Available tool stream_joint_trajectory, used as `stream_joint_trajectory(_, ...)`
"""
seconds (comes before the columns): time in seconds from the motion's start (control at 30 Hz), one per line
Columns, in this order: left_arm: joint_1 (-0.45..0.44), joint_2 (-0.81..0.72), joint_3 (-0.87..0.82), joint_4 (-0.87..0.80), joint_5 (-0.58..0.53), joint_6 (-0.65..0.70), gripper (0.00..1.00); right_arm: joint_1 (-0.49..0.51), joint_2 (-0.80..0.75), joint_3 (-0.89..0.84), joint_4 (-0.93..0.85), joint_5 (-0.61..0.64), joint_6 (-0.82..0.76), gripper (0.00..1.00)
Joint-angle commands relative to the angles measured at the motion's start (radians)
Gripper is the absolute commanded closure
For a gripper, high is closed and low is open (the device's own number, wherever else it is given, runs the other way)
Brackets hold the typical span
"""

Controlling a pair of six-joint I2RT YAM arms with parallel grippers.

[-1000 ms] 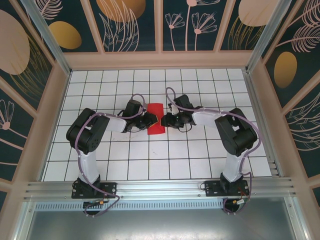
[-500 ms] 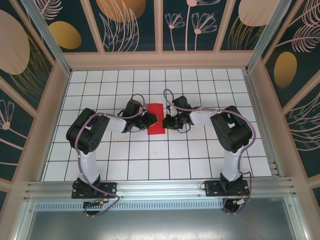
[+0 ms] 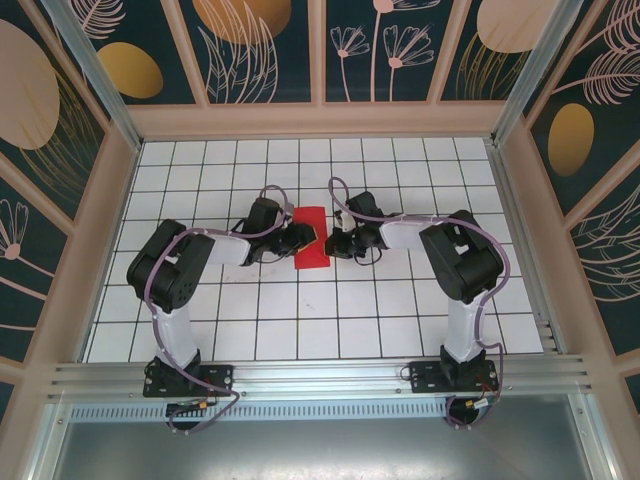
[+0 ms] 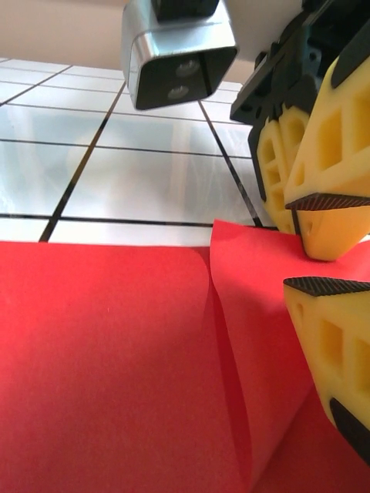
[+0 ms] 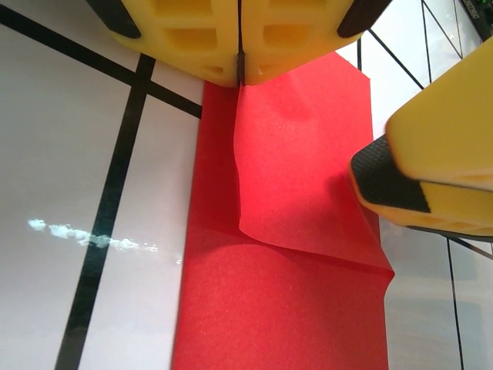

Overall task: Fold a paper plane with a square sheet of paper (pick it up from the middle)
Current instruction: Fold the triangle a second time at the center of the table.

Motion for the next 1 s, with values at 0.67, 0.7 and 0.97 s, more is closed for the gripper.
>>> stream_joint_trajectory(0.67,-0.026,0.046,0.019,-0.057,-0.056,0.034,0.74,-0.04,0.033,0.0,0.0,-0.002,0.041,0.91)
stream_joint_trajectory(0.7,-0.026,0.05,0.023,-0.06,-0.059,0.034,0.74,-0.04,0.033,0.001,-0.001,-0.002,0.041,0.91)
stream_joint_trajectory(0.97,-0.026,0.063,0.038,-0.12,-0.092,0.035,0.76,-0.04,0.023,0.011,-0.012,0.004,0.044,0.87)
